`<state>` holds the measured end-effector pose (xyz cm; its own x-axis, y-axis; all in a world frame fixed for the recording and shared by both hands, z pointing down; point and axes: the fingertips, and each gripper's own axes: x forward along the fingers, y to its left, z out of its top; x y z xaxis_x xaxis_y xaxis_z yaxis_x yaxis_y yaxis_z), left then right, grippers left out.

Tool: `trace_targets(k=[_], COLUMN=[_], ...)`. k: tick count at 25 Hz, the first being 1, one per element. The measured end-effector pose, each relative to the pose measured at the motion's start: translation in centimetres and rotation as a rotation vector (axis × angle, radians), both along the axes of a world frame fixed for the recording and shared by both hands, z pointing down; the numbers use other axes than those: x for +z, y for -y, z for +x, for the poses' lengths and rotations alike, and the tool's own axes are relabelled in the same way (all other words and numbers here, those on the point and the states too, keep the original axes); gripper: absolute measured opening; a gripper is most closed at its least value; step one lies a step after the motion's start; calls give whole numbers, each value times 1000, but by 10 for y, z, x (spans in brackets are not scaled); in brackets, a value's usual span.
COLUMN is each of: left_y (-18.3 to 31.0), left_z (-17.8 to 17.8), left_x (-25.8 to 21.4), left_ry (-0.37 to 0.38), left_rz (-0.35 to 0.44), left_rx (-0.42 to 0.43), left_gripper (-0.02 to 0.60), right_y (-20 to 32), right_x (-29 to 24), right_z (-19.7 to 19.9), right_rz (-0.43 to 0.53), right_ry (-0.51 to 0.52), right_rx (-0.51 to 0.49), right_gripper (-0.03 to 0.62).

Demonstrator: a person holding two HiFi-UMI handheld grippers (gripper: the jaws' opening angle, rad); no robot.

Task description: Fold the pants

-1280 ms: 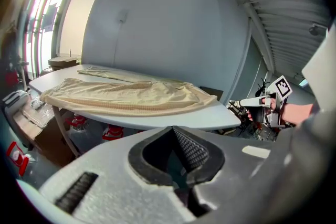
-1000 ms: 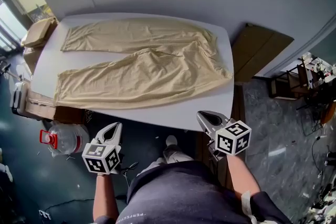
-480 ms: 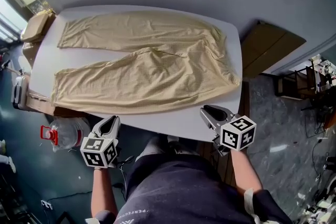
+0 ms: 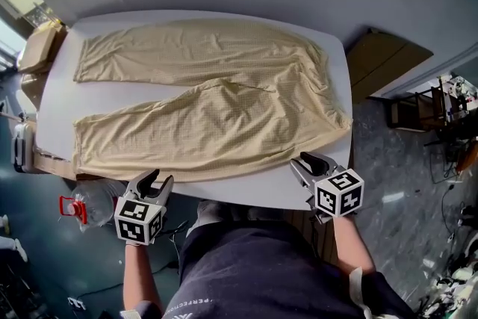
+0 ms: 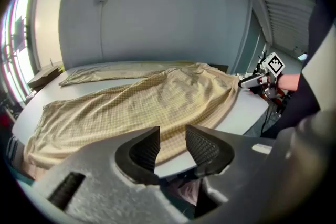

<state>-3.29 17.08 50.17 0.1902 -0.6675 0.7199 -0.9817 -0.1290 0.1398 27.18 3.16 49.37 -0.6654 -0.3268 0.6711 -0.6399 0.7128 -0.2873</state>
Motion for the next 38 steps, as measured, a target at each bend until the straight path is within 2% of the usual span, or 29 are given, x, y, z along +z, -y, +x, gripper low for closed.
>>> trace_targets(k=[6, 11, 15, 20, 23, 28, 33, 35, 38], left_y=[11, 11, 11, 4, -1, -7, -11, -12, -9], left_z=[-16, -12, -15, -10, -7, -8, -8, -10, -11], left_x=[8, 11, 8, 7, 11, 20, 20, 21, 24], left_ry=[-27, -52, -87, -142, -149, -117, -115, -92, -48], left_rz=[-74, -140, -155, -216, -241, -274, -272, -259, -228], left_rx=[173, 342, 418, 550, 624, 674, 715, 730, 732], left_gripper=[163, 181, 198, 198, 198, 199, 199, 198, 147], right_y=[14, 17, 27, 35, 39, 43, 45, 45, 41], right_x=[13, 24, 23, 25, 27, 26, 13, 15, 25], right_z=[-6, -14, -13, -11, -12, -11, -5, -2, 4], right_rz=[-36, -54, -50, -51, -53, -83, -25, -29, -43], right_ry=[-59, -108, -107, -168, -189, -159, -184, -195, -228], right_rx=[156, 246, 322, 351, 360, 404, 442, 445, 446], right_gripper=[161, 171, 170, 157, 149, 144, 150, 155, 160])
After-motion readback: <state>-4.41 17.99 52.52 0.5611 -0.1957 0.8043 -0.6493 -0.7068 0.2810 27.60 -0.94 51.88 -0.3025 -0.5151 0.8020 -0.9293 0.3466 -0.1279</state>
